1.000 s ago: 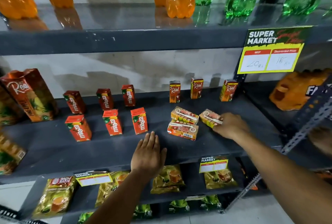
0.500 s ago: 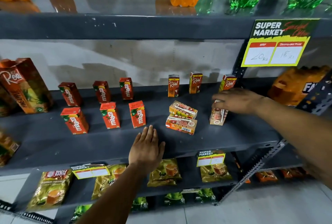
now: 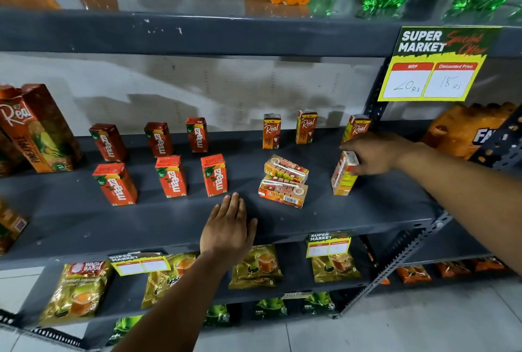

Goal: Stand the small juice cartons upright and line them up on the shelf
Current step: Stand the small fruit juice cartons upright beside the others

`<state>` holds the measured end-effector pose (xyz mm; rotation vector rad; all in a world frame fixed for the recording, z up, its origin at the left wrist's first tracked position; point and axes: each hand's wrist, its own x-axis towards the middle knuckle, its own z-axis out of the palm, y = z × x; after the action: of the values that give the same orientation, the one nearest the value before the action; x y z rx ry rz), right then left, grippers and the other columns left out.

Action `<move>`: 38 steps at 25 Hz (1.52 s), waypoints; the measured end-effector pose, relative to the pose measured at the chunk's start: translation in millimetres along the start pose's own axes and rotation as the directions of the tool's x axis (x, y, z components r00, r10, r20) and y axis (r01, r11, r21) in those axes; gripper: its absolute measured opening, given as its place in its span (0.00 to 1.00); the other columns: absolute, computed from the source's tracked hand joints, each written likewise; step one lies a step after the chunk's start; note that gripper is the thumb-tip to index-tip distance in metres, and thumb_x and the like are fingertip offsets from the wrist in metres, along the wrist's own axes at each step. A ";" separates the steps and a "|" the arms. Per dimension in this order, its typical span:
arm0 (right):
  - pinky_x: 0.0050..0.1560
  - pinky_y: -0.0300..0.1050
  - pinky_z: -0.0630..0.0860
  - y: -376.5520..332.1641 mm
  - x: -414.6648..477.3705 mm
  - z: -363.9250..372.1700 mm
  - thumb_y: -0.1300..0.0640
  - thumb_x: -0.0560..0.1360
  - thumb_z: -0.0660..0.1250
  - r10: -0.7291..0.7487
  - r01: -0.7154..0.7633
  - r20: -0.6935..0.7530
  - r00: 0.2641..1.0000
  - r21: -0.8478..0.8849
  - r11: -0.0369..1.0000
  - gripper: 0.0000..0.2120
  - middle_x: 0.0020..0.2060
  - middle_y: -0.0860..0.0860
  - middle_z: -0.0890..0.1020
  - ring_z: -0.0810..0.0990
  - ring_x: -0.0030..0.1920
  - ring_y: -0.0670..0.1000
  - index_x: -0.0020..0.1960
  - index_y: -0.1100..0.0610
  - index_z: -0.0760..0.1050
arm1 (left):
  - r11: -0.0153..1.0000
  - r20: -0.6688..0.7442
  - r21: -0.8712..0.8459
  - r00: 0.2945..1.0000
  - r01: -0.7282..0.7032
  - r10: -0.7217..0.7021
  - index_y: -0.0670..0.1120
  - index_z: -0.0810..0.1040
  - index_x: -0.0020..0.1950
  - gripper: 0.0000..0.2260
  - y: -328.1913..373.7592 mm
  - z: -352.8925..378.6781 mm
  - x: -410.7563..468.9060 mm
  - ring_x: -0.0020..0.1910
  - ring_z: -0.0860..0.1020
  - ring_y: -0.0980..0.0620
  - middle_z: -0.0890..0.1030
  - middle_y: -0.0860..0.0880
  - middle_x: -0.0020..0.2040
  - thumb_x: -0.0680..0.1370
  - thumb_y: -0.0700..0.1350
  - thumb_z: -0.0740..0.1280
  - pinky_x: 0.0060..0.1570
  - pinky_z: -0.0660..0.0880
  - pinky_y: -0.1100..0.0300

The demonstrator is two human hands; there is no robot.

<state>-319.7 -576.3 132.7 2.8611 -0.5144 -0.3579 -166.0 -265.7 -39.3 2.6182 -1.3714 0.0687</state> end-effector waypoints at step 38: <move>0.49 0.44 0.72 -82.0 74.8 -37.5 0.40 0.75 0.58 -0.192 0.190 0.052 0.980 0.042 0.981 0.14 0.59 0.51 0.77 0.74 0.52 0.51 0.58 0.44 0.71 | 0.999 -0.015 -0.031 0.999 -0.031 0.030 0.42 0.49 0.76 0.35 -3.4 4.7 3.4 0.77 0.45 0.47 0.48 0.43 0.78 0.77 0.62 0.36 0.71 0.40 0.54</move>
<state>-215.7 -522.3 133.0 2.9511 -0.2570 -0.4668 -161.5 -267.5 -44.0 2.5665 -1.3963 0.0691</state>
